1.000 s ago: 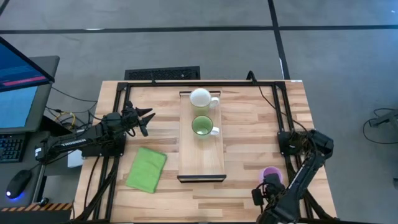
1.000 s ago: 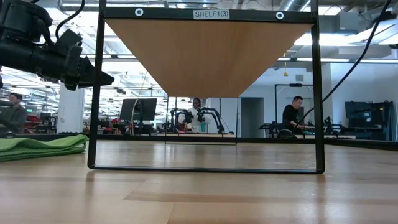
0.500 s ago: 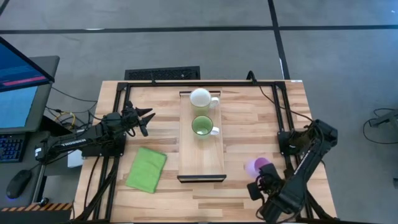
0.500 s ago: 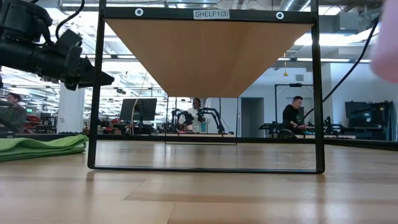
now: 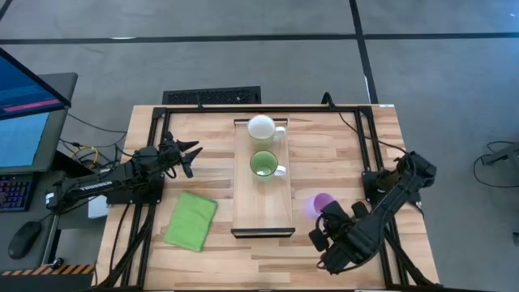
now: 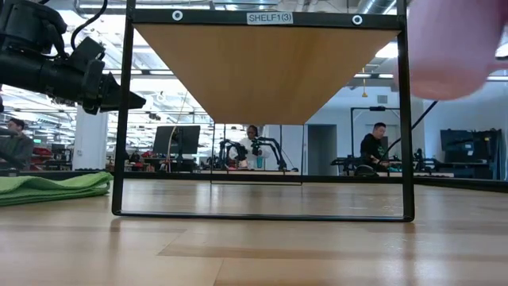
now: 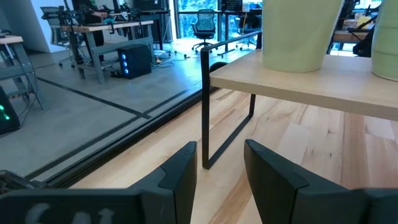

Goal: Stack small to large cups/mugs on shelf
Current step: Put the pink mug on the shelf

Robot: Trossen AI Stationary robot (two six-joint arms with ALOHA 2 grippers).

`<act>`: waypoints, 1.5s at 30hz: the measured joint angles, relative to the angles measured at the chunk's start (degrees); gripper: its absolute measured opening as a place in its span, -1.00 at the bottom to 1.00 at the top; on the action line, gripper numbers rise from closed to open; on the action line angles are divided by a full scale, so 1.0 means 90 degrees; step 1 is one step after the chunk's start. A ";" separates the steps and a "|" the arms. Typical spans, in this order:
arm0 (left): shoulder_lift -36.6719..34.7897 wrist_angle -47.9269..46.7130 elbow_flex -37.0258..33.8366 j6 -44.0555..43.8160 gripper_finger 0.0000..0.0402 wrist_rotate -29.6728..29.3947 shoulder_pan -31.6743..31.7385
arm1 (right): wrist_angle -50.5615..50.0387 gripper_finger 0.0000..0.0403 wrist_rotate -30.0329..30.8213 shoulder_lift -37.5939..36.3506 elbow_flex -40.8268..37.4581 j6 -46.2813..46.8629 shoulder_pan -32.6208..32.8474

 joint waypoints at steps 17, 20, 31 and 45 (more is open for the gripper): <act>0.0000 -0.0002 0.0000 0.0000 -0.37 0.0057 0.0000 | 0.0003 -0.71 0.0672 0.0001 0.1005 -0.2096 -0.0827; -0.0001 -0.0005 0.0002 0.0000 -0.37 0.0068 -0.0001 | 0.0007 -0.71 0.0701 0.0002 0.1222 -0.2414 -0.0947; 0.0000 -0.0007 0.0002 0.0000 -0.37 0.0087 0.0000 | 0.0035 -0.71 0.0690 0.0002 0.1686 -0.4168 -0.1423; -0.0002 -0.0007 0.0002 0.0000 -0.37 0.0091 0.0000 | 0.1120 -0.71 0.0631 0.0007 0.1746 -0.6505 -0.1798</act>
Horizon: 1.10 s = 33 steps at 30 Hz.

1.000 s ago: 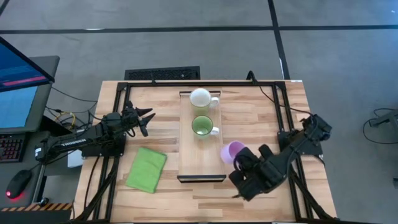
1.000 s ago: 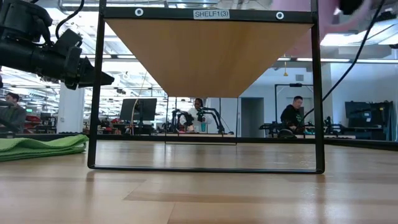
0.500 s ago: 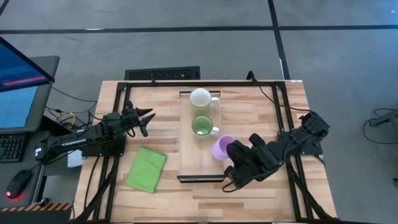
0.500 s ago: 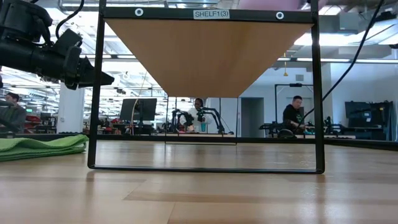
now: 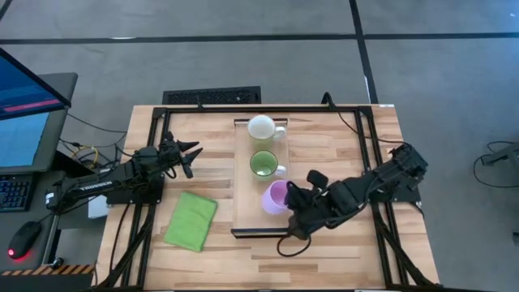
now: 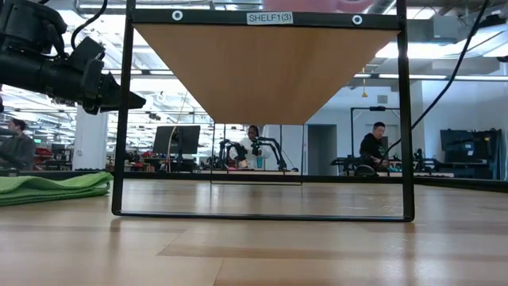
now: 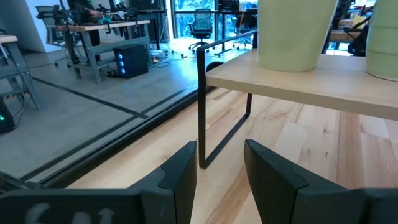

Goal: Stack small to large cups/mugs on shelf
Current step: Put the pink mug on the shelf

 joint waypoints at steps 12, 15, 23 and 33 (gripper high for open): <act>0.0000 0.0000 0.0000 0.0002 -0.37 0.0003 0.0000 | 0.0441 -0.71 -0.0056 0.0015 0.0000 -0.1182 -0.0144; 0.0000 0.0000 -0.0001 0.0002 -0.37 0.0002 -0.0001 | 0.0508 -0.71 -0.0051 0.0015 0.0000 -0.1496 -0.0142; 0.0000 0.0000 -0.0002 0.0002 -0.37 0.0001 0.0000 | 0.0706 -0.71 -0.0037 0.0015 0.0000 -0.2137 -0.0230; 0.0002 0.0000 0.0001 0.0002 -0.37 0.0001 0.0000 | 0.1001 -0.71 -0.0039 0.0024 -0.0381 -0.2435 -0.0367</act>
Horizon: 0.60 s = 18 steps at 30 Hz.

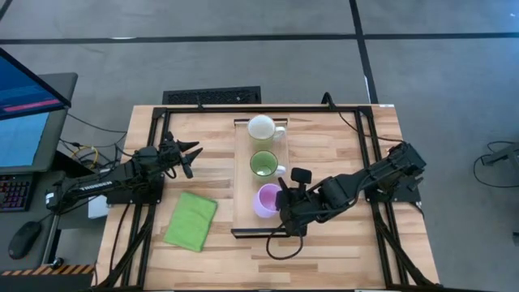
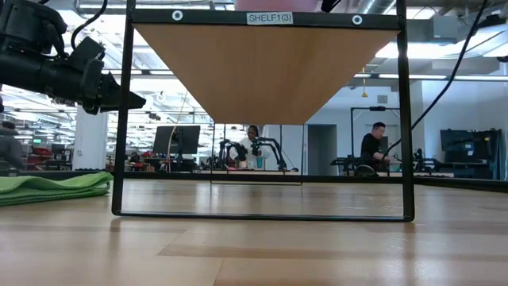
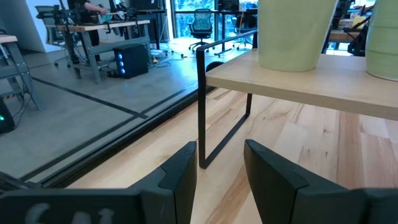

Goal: Stack small to large cups/mugs on shelf
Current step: Put the pink mug on the shelf

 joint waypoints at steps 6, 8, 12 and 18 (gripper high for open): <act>-0.0001 0.0000 -0.0001 0.0000 -0.37 0.0000 -0.0001 | 0.0007 -0.71 -0.0018 -0.0002 -0.0180 -0.0017 -0.0074; -0.0002 0.0000 -0.0002 0.0000 -0.37 0.0000 -0.0002 | 0.0027 -0.71 -0.0013 -0.0002 -0.0245 -0.0065 -0.0087; -0.0002 0.0000 -0.0002 0.0000 -0.37 0.0000 0.0000 | 0.0035 -0.71 -0.0018 -0.0002 -0.0302 -0.0159 -0.0112; 0.0000 0.0000 0.0000 0.0000 -0.37 0.0000 0.0000 | 0.0094 -0.71 -0.0015 -0.0002 -0.0302 -0.0361 -0.0112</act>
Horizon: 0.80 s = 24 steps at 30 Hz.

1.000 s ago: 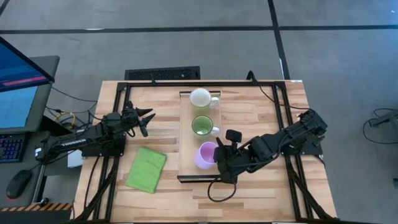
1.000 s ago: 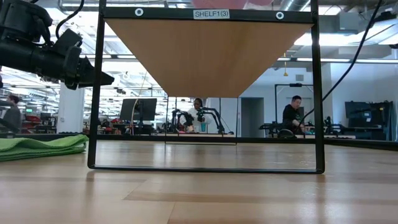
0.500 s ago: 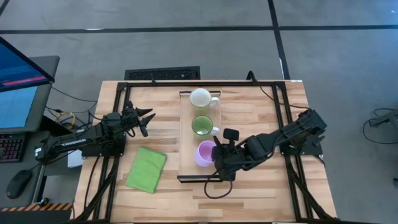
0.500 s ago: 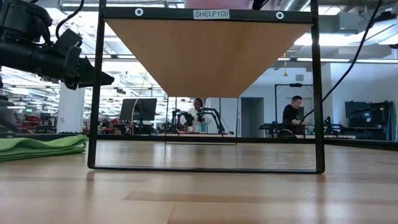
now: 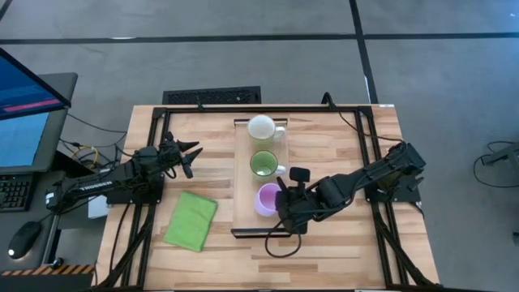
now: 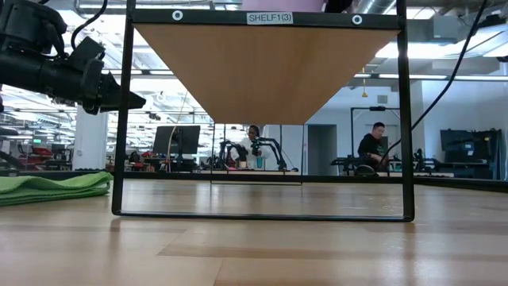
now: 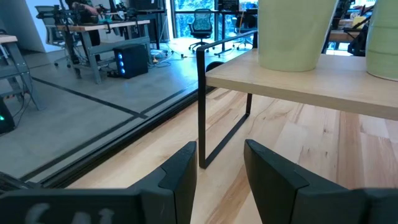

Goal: Stack small to large cups/mugs on shelf
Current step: Put the pink mug on the shelf

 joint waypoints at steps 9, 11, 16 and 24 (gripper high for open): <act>-0.0002 0.0000 -0.0002 0.0000 -0.37 0.0000 0.0000 | 0.0228 -0.71 -0.0002 0.0000 0.0000 -0.0248 -0.0041; -0.0002 0.0000 -0.0001 0.0000 -0.37 0.0000 -0.0001 | 0.0228 -0.71 -0.0002 0.0000 0.0000 -0.0291 -0.0059; -0.0002 0.0000 0.0000 0.0000 -0.37 0.0000 -0.0002 | 0.0245 -0.71 -0.0004 0.0000 0.0000 -0.0303 -0.0083; -0.0001 0.0000 -0.0001 0.0000 -0.37 0.0000 -0.0001 | 0.0415 -0.71 -0.0139 0.0287 0.0018 -0.0591 -0.0083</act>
